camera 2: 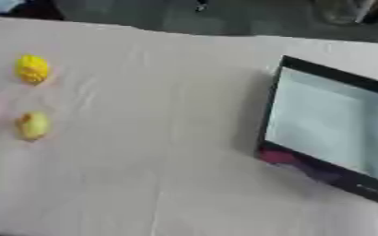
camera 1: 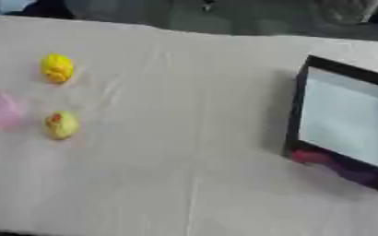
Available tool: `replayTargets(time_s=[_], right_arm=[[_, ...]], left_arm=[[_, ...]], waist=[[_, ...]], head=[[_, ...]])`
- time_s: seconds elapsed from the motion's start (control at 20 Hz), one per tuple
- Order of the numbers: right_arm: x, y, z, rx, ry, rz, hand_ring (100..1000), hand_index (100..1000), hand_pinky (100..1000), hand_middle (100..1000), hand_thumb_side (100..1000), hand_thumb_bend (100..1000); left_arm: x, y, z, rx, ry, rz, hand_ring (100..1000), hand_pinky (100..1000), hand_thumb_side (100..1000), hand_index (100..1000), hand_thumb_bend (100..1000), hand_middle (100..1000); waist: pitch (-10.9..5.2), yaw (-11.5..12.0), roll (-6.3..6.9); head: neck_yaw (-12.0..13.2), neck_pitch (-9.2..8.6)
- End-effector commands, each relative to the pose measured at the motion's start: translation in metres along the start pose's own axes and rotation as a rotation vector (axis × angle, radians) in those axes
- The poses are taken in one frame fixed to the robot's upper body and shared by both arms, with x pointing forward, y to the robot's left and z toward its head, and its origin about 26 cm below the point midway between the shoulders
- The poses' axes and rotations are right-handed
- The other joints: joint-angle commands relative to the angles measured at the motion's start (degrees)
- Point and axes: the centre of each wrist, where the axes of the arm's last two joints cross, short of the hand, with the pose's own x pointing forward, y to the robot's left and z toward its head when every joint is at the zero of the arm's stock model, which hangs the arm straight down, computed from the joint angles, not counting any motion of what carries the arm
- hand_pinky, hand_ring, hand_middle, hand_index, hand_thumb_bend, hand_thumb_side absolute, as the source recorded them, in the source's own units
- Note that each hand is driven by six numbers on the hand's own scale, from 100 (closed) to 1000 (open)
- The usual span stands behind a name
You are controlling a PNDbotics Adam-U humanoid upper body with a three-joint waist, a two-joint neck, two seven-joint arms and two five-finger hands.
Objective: Pick up the objects with one hand, pass them to the other hand, and then place them into the box on the other side of the table.
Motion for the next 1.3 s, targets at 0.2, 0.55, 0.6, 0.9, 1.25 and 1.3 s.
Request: replayTargets(time_s=[0.2,0.55,0.6,0.9,1.25,1.3], right_arm=[[0.009,-0.003,-0.005,0.023,-0.019,0.026,1000,1000,1000,1000,801,100],[0.008,-0.003,-0.005,0.025,-0.017,0.030,1000,1000,1000,1000,804,100],[0.008,-0.002,-0.005,0.025,-0.016,0.031,1000,1000,1000,1000,804,100],[0.007,-0.002,-0.004,0.033,-0.007,0.048,1000,1000,1000,1000,807,100],[0.007,-0.001,-0.004,0.050,0.000,0.061,1000,1000,1000,1000,807,100],[0.007,-0.001,-0.004,0.053,0.000,0.063,1000,1000,1000,1000,807,100]], left_arm=[[0.011,0.009,-0.009,0.009,-0.042,-0.021,793,888,694,792,311,738],[0.013,0.013,-0.015,-0.006,-0.041,-0.060,792,885,685,798,311,737],[0.014,0.015,-0.017,-0.016,-0.042,-0.081,792,885,680,798,311,737],[0.038,0.044,-0.063,-0.192,0.005,-0.441,810,890,535,811,337,748],[0.049,0.079,-0.112,-0.474,0.280,-0.748,838,888,483,814,474,772],[0.045,0.082,-0.115,-0.518,0.332,-0.784,842,889,483,814,500,772]], waist=[[-1.27,0.0,0.28],[-1.01,0.0,0.34],[-0.97,0.0,0.36],[-1.01,-0.2,0.71],[-1.39,-0.2,1.13],[-1.45,-0.2,1.17]], head=[[0.7,-0.79],[0.3,0.27],[0.3,0.37],[-0.3,0.95],[0.0,1.07],[0.0,1.07]])
